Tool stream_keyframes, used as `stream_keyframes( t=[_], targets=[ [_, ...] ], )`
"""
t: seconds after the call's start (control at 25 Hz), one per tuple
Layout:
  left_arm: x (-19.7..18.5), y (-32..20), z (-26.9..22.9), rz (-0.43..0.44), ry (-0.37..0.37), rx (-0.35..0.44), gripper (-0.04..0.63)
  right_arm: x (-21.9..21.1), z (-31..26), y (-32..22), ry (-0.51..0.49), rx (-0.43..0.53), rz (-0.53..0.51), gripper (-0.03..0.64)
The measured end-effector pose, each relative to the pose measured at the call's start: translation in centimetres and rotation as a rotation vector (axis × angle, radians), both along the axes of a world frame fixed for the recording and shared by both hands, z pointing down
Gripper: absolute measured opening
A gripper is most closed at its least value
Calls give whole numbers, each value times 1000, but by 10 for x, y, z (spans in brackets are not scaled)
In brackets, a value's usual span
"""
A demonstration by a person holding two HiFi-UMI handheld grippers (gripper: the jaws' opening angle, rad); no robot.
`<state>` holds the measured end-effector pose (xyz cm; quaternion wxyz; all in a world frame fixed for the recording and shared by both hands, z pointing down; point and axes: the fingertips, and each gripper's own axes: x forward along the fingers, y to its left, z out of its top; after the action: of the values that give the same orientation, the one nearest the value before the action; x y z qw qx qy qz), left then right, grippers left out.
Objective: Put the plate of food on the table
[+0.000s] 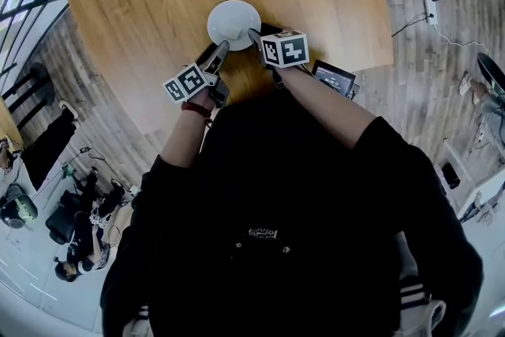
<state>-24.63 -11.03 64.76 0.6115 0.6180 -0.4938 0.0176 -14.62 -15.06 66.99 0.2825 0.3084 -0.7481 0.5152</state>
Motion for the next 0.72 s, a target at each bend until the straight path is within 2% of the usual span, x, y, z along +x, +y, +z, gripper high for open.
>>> stream_keyframes(
  t=[0.2,0.36,0.52,0.72],
  targets=[
    [3,4,-4,-15,-2,14,302,8,-3,2,23,-1,-15,184],
    [6,6,-9,-31,-15,35,302,6,-8,9,-36,-8,-6,184],
    [6,6,-10,-59,-16,42,300,7,-14,10,-52,3,-16,184],
    [17,4,-26,-44,-43,93,250,14,-28,8,-72,41,-20,183]
  ],
)
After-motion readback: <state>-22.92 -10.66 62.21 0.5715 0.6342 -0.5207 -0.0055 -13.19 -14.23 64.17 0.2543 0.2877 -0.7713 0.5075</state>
